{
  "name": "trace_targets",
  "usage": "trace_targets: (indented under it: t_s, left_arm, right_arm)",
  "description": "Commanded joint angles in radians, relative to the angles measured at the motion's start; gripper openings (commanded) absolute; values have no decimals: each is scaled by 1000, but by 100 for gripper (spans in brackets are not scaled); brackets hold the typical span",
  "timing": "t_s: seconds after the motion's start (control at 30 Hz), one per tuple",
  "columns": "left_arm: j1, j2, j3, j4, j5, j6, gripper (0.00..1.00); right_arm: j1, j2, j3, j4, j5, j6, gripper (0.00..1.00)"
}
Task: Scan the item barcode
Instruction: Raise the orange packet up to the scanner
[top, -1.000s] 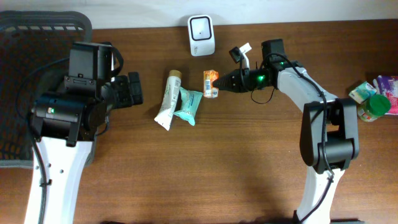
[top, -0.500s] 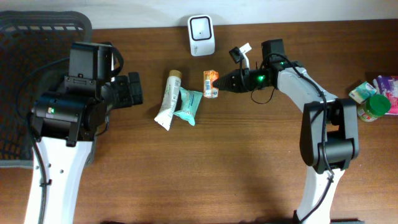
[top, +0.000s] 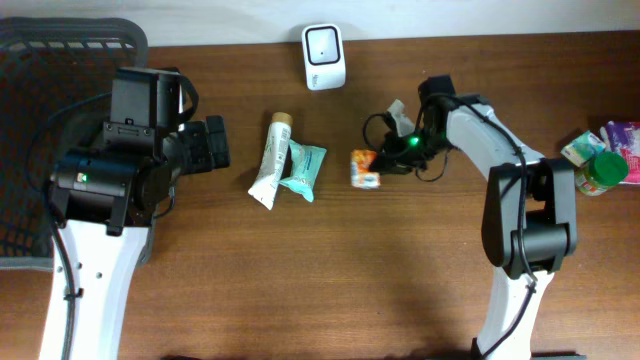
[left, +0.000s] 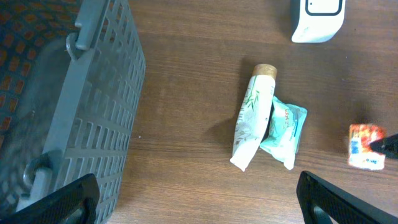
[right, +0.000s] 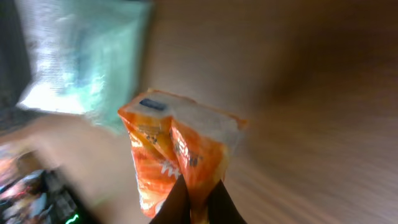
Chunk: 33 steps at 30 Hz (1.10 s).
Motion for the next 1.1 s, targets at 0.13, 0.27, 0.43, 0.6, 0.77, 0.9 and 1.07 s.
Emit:
trace_targets:
  t_s: [0.13,0.27,0.43,0.6,0.77,0.9,1.07]
  left_arm:
    - [3,0,0,-1,-14,15,99]
    - [3,0,0,-1,-14,15,99]
    - [3,0,0,-1,-14,15,99]
    - [3,0,0,-1,-14,15,99]
    - [3,0,0,-1,-14,15,99]
    - [3,0,0,-1,-14,15,99]
    - [3,0,0,-1,-14,15,99]
  right_arm:
    - [87,-24,267,12,733,58,4]
    - [158,-18,250,260,942,-61,4]
    - [230,30,246,594,962,-410,4]
    - [261,102,246,874,961,-624,4]
    - [262,193,247,1135,949,-747,4]
    - [275,229,247,1205,900,-780,5]
    - [303,230,247,1216,863,-760,4]
